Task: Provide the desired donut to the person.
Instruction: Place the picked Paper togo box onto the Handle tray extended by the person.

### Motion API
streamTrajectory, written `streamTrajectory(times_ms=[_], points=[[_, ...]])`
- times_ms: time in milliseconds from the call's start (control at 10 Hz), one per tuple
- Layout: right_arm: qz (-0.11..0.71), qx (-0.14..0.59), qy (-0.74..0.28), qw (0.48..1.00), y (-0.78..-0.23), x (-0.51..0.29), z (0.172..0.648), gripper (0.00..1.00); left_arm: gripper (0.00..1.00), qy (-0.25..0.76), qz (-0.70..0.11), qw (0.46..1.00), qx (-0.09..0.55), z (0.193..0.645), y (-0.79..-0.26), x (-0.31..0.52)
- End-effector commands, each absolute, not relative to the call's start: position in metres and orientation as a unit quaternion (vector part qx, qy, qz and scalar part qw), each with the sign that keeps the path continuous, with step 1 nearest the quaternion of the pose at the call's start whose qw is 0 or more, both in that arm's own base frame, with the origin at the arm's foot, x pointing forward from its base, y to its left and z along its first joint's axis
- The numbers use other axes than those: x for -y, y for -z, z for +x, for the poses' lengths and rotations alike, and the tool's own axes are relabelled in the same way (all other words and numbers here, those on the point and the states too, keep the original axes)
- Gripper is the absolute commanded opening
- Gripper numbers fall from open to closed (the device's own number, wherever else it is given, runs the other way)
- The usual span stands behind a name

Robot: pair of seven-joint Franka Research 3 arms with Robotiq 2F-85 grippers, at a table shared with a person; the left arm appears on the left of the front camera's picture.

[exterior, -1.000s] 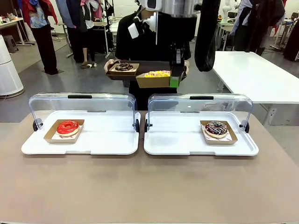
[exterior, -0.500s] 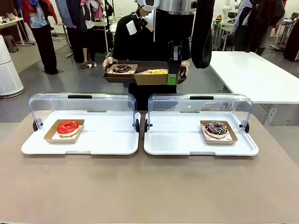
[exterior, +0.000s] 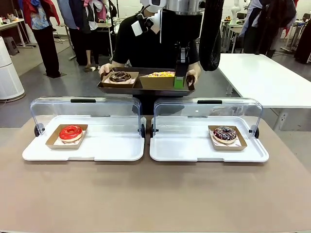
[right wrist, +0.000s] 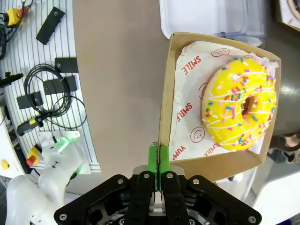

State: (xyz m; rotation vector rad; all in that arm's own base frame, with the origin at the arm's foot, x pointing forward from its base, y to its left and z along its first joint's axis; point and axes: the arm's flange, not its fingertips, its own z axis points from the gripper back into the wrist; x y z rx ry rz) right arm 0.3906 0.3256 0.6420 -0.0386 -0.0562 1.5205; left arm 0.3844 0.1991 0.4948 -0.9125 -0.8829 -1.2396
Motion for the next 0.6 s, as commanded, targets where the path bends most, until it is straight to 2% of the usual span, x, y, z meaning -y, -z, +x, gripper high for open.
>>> streamTrajectory(times_ms=[0, 500], points=[[-0.020, 0.023, -0.688, 0.725, -0.6394, -0.3233, 0.3861, 0.00, 1.00, 0.543, -0.395, 0.628, 0.393, 0.3833, -0.4949, -0.1993], [-0.020, 0.023, -0.688, 0.725, -0.6394, -0.3233, 0.3861, 0.00, 1.00, 0.543, -0.395, 0.628, 0.393, 0.3833, -0.4949, -0.1993]])
